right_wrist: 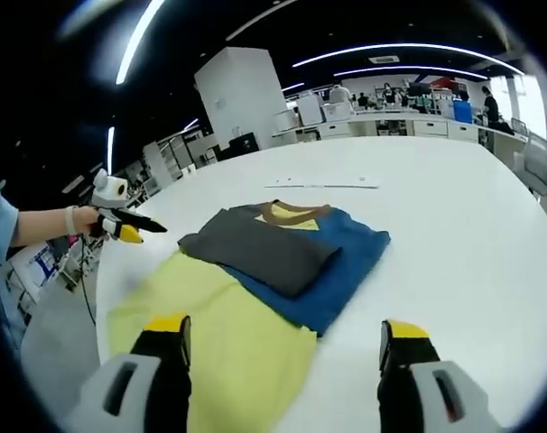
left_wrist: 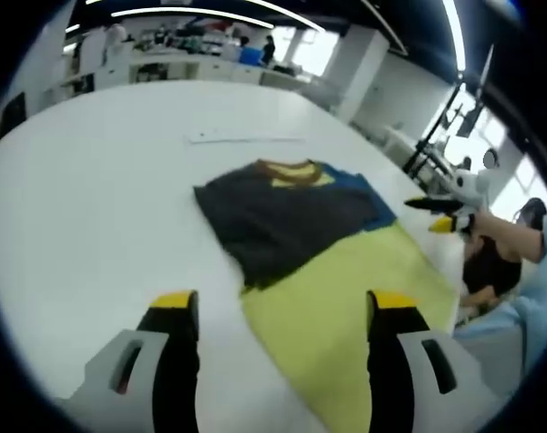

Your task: Fold the garment on the visible template until the final outline fits inside the template.

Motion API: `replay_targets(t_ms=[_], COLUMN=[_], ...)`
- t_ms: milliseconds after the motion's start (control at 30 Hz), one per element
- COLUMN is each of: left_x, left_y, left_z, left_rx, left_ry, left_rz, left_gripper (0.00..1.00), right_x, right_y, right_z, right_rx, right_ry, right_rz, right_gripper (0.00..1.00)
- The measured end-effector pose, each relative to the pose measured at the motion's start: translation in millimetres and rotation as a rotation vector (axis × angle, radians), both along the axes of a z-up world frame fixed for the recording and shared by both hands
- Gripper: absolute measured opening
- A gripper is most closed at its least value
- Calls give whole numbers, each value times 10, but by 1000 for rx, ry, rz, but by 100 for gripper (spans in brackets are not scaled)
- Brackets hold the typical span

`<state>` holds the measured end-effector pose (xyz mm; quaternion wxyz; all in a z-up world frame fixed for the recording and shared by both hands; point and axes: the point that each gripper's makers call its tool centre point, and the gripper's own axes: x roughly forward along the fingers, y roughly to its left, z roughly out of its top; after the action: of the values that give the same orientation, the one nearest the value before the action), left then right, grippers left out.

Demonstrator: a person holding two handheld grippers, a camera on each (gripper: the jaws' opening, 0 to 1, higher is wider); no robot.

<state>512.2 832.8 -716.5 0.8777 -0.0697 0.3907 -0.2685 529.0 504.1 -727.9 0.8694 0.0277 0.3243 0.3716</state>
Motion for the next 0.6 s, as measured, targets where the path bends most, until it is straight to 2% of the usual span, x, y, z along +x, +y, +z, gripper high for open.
replay_targets(t_ms=[267, 400, 600], left_x=[-306, -502, -825], left_y=[-72, -120, -104], left_z=[23, 28, -62], left_rx=[-20, -52, -69], left_ry=[-3, -5, 20], left_rz=[15, 34, 60], left_gripper=[72, 72, 70], right_x=[-188, -355, -646], right_y=[-112, -135, -201], right_z=[27, 56, 28], right_rx=[7, 20, 25], right_ry=[3, 10, 33], right_rz=[-14, -12, -3], right_gripper=[86, 85, 85])
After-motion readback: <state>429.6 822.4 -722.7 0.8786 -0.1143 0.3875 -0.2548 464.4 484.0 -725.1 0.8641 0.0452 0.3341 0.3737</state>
